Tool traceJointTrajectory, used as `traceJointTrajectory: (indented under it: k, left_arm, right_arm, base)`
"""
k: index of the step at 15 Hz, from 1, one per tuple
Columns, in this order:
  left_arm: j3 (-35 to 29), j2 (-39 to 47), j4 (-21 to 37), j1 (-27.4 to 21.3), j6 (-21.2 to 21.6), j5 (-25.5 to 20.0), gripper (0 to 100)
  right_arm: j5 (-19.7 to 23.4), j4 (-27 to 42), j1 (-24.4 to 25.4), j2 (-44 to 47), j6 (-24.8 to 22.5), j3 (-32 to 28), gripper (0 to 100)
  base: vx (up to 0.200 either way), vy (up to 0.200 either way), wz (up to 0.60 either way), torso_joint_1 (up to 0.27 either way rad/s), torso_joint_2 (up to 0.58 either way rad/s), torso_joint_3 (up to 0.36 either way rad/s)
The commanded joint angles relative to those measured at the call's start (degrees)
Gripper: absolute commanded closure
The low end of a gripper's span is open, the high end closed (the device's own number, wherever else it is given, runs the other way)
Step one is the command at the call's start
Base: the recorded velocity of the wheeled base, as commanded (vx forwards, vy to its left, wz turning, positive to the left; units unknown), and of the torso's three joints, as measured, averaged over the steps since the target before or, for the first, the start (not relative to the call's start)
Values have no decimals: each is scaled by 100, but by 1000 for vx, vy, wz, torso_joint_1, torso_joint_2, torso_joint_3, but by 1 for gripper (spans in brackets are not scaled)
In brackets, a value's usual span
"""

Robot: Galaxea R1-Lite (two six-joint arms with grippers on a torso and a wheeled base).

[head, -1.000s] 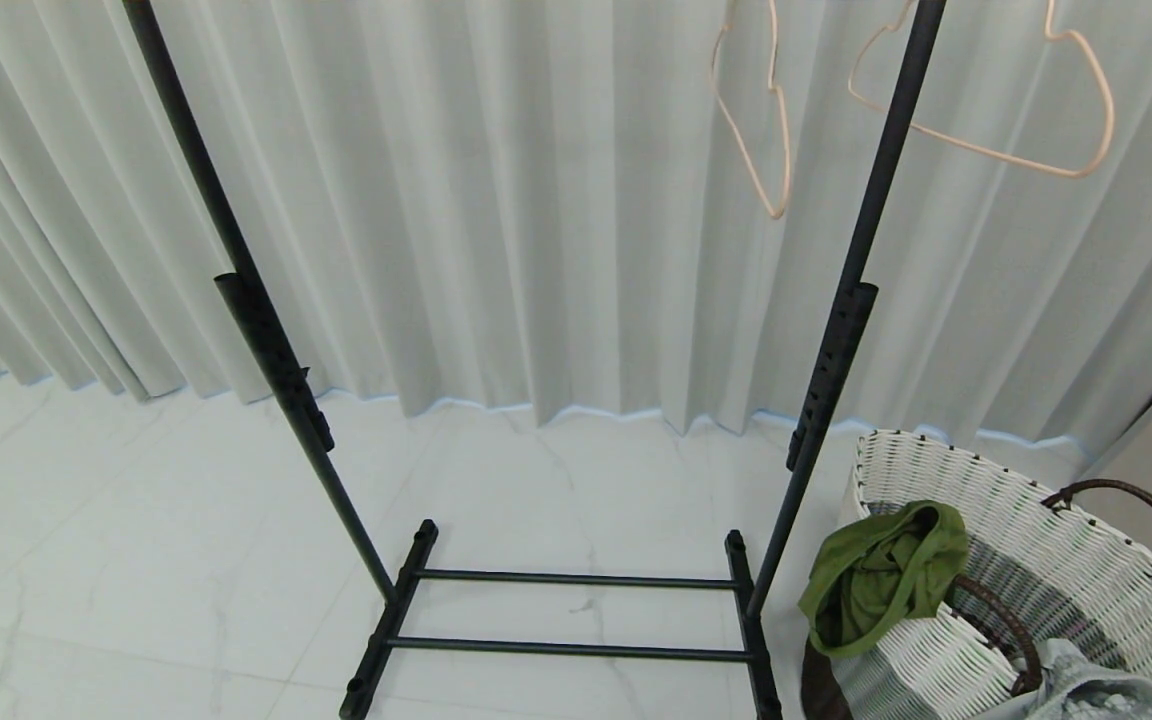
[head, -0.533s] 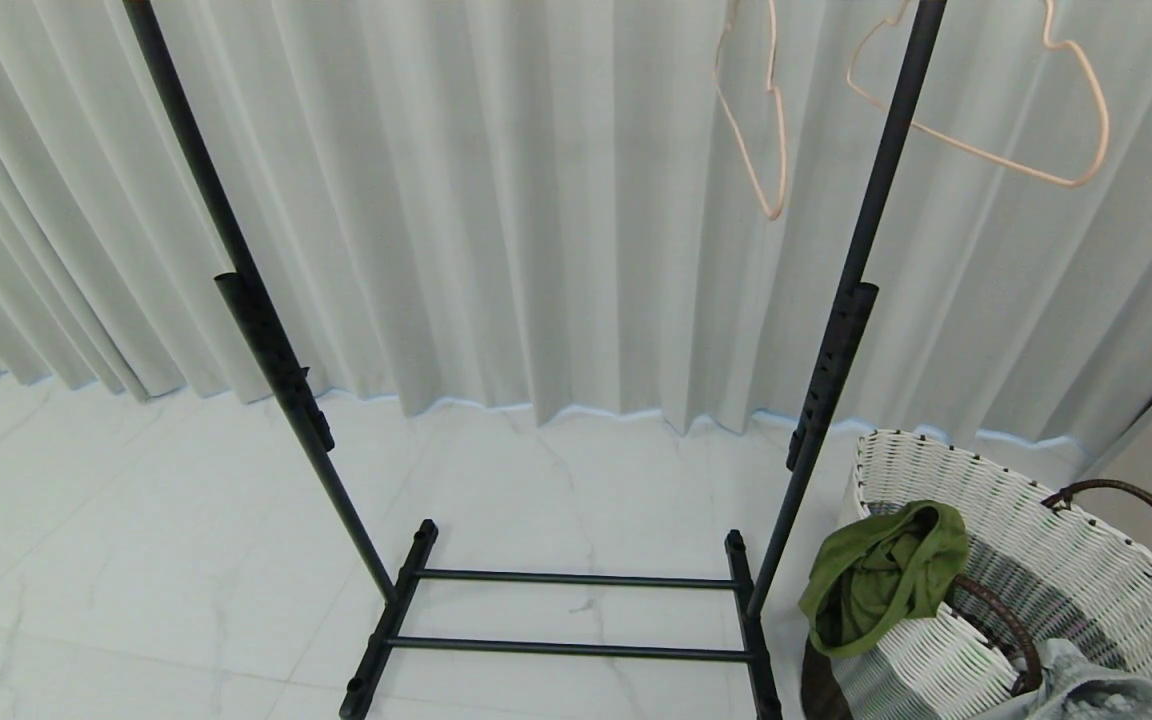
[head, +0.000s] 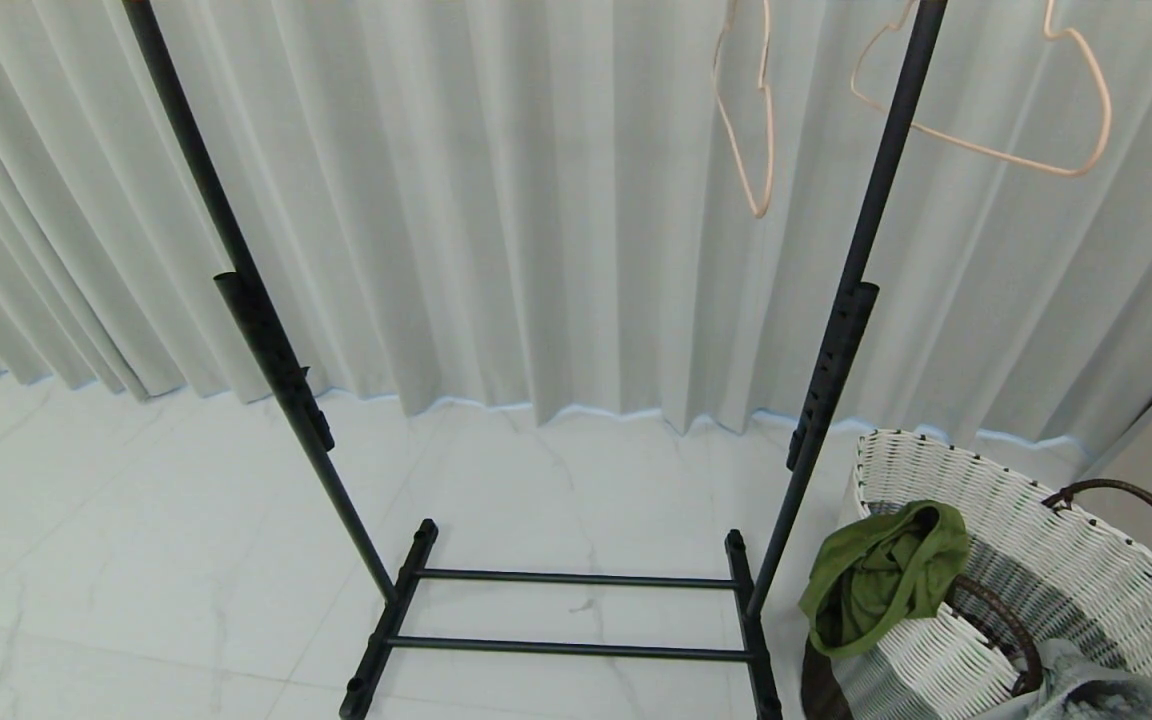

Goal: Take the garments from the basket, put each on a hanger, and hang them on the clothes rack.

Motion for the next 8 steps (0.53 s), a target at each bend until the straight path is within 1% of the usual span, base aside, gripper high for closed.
traceJointTrajectory:
  k: [1, 2, 3, 5, 7, 8]
  left_arm:
    - [7, 9, -1, 0, -1, 1, 0]
    - [7, 9, -1, 0, -1, 1, 0]
    - [7, 9, -1, 0, -1, 1, 0]
    - [7, 9, -1, 9, -1, 1, 0]
    - [7, 9, -1, 9, -1, 1, 0]
    - [7, 9, -1, 9, -1, 1, 0]
  right_arm:
    - [75, -595, -460, 1073, -546, 226, 0]
    - [242, -894, -565, 1407, -739, 244, 0]
    - [303, -1245, -592, 1759, -783, 253, 0]
    - [330, -1975, -697, 2392, -792, 253, 0]
    - [391, -2467, -820, 2857, -783, 253, 0]
    - [488, -2740, -891, 3060, -783, 226, 0]
  base:
    - [0, 0, 0, 0, 0, 0]
    - [0, 0, 0, 0, 0, 0]
    - [0, 0, 0, 0, 0, 0]
    - [0, 0, 0, 0, 0, 0]
    - [0, 0, 0, 0, 0, 0]
    - [0, 0, 0, 0, 0, 0]
